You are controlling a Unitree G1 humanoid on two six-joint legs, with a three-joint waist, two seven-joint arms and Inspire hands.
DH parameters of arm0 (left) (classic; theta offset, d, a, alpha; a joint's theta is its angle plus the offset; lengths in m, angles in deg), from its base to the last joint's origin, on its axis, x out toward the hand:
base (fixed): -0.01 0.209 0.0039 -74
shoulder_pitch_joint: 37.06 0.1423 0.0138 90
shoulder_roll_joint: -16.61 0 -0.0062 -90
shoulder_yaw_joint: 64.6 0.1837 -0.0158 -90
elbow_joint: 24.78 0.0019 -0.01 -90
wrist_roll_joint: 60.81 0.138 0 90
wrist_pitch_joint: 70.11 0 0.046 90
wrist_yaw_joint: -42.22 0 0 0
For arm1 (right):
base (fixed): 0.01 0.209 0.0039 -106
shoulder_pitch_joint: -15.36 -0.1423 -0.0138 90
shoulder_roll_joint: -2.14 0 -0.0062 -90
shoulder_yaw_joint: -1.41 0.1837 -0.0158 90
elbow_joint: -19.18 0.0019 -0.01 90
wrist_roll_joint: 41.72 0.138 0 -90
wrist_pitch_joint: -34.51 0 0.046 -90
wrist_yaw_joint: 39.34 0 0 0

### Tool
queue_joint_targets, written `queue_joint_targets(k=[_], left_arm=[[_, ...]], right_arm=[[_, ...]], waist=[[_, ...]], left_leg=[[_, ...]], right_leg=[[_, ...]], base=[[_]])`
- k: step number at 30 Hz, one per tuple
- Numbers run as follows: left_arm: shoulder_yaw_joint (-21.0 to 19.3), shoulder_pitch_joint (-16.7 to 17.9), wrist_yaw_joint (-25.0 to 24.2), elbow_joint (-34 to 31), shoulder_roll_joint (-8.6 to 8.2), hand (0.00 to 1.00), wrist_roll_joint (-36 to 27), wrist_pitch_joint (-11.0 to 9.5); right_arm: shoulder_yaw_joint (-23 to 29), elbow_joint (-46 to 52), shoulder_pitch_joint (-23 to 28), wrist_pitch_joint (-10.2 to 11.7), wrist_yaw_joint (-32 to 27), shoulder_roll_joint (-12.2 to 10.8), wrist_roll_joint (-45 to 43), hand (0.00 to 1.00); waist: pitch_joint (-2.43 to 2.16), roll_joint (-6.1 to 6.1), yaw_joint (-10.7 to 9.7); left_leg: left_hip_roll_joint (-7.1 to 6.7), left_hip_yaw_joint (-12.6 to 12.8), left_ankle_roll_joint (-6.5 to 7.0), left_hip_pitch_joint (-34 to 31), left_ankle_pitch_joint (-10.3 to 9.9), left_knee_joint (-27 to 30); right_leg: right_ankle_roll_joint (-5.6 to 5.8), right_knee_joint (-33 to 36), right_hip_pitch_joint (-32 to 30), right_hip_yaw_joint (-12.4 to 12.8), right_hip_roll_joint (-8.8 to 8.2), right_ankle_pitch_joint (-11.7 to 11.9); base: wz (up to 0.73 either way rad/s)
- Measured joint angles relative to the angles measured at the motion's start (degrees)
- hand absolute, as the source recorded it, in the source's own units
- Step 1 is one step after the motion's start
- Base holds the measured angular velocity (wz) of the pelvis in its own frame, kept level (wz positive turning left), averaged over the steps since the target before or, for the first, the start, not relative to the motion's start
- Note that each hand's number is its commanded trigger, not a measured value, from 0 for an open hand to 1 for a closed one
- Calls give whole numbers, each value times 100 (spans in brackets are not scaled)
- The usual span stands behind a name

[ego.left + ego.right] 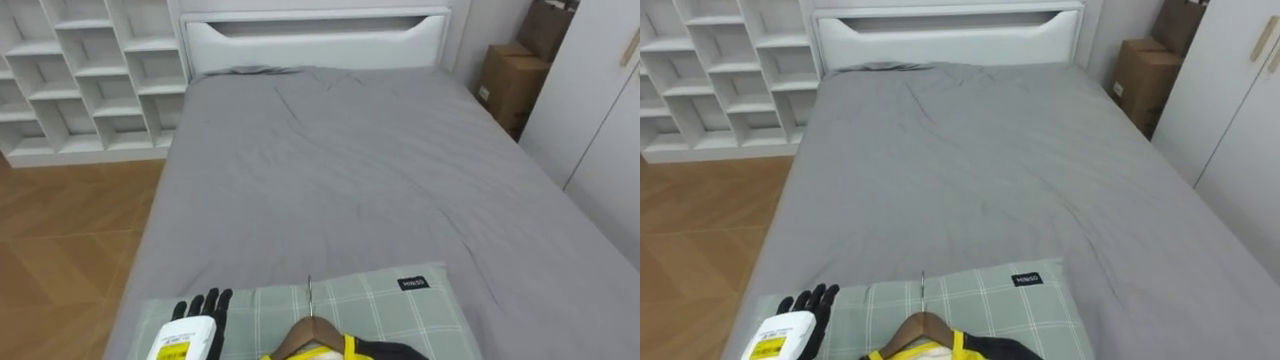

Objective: Hang clothes

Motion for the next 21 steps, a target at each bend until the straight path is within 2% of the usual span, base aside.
queue_joint_targets(k=[5,7,10,12,15,18,21], left_arm=[[62,-210,17,132,-9,0,-25,4],[71,-295,19,256,-14,0,-56,6],[68,-543,32,682,-32,0,-273,0],[63,-919,27,1208,-35,0,-508,-2],[48,-1277,24,1814,-77,0,-782,-22],[-25,-1503,24,2175,-91,0,-814,-46],[-180,-1565,24,2348,-152,0,-964,-92]], right_arm=[[-71,54,-24,-1,-153,13,54,0],[-94,71,-56,-2,-177,13,48,0],[-136,32,-195,-16,-222,30,18,0],[-323,-4,-379,-23,-210,54,9,0],[-404,-12,-490,-25,-218,35,-34,0],[-500,-53,-616,-27,-242,3,-112,0],[-568,-82,-710,-27,-286,-9,-129,0]], waist=[[-30,56,4],[-27,52,-1],[-21,68,26],[-17,78,26],[-7,79,41],[6,87,37],[19,67,37]], left_leg=[[4,38,21,-217,16,14],[4,51,35,-306,28,20],[0,139,42,-488,41,77],[-16,175,57,-682,53,110],[-13,254,51,-745,91,106],[-14,271,42,-826,125,98],[-7,294,30,-841,136,89]], right_leg=[[-28,25,-238,16,2,62],[-40,22,-327,23,3,91],[-53,38,-529,137,15,155],[-64,121,-765,164,-2,193],[-79,116,-849,167,-3,233],[-91,137,-948,169,-8,241],[-100,195,-1010,168,-6,242]], base=[[-5],[-5],[-17],[-12],[-10],[-3],[-4]])
